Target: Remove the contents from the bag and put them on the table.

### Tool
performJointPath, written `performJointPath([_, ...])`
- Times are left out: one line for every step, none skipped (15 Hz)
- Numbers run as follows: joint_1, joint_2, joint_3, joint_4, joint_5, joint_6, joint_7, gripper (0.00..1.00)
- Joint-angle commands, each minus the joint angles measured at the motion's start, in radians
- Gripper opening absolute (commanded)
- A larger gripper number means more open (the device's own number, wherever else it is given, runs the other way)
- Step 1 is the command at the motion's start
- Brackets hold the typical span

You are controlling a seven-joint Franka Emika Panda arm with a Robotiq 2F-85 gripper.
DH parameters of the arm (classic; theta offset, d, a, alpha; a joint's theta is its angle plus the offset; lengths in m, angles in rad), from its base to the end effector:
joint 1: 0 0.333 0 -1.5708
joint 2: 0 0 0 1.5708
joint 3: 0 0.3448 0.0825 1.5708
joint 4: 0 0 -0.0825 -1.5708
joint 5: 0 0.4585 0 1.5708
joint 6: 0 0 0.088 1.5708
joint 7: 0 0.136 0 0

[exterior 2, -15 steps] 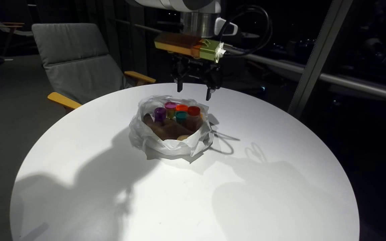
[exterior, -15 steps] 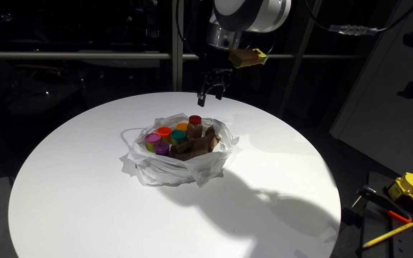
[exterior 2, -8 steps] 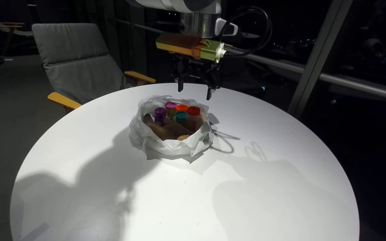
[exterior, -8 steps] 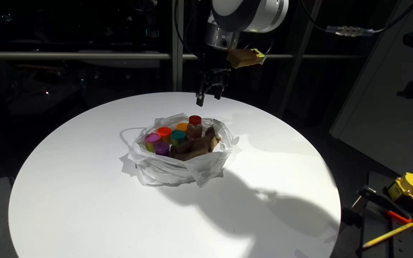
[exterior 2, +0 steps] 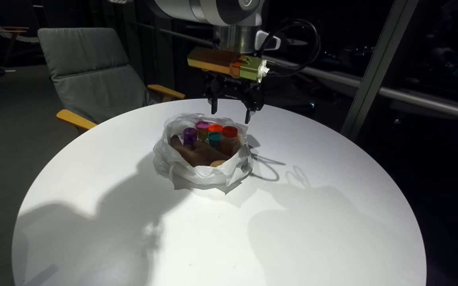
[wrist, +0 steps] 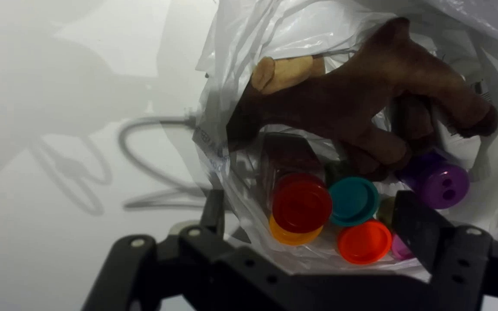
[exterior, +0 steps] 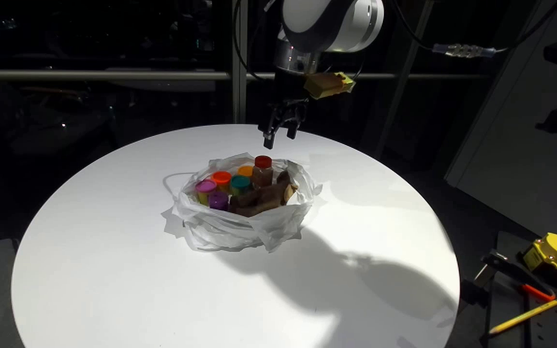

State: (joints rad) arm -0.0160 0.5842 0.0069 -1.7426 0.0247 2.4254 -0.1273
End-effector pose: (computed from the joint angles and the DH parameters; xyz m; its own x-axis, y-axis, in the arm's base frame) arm 0.7501 -0.0066 0.1939 0.9901 0.0979 0.1002 0.0993 -0.9950 -0.0091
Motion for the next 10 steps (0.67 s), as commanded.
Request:
performJointPath([-0.036, 0.075, 0.037, 0.095, 0.01, -0.003, -0.083, 1.0])
performJointPath([-0.041, 0.095, 0.043, 0.113, 0.012, -0.004, -0.098, 1.0])
performJointPath([-0.043, 0.117, 0.044, 0.137, 0.008, -0.004, -0.106, 1.0])
performJointPath([-0.049, 0.138, 0.05, 0.16, 0.01, -0.004, -0.116, 1.0])
performJointPath([-0.052, 0.158, 0.054, 0.183, 0.011, -0.008, -0.123, 1.0])
performJointPath([-0.061, 0.172, 0.066, 0.201, 0.022, -0.015, -0.135, 1.0])
performJointPath([-0.066, 0.187, 0.073, 0.22, 0.027, -0.02, -0.142, 1.0])
performJointPath([-0.072, 0.2, 0.083, 0.234, 0.032, -0.025, -0.151, 1.0])
performJointPath([-0.076, 0.212, 0.092, 0.248, 0.033, -0.033, -0.159, 1.0])
performJointPath([-0.074, 0.222, 0.095, 0.259, 0.03, -0.044, -0.159, 1.0])
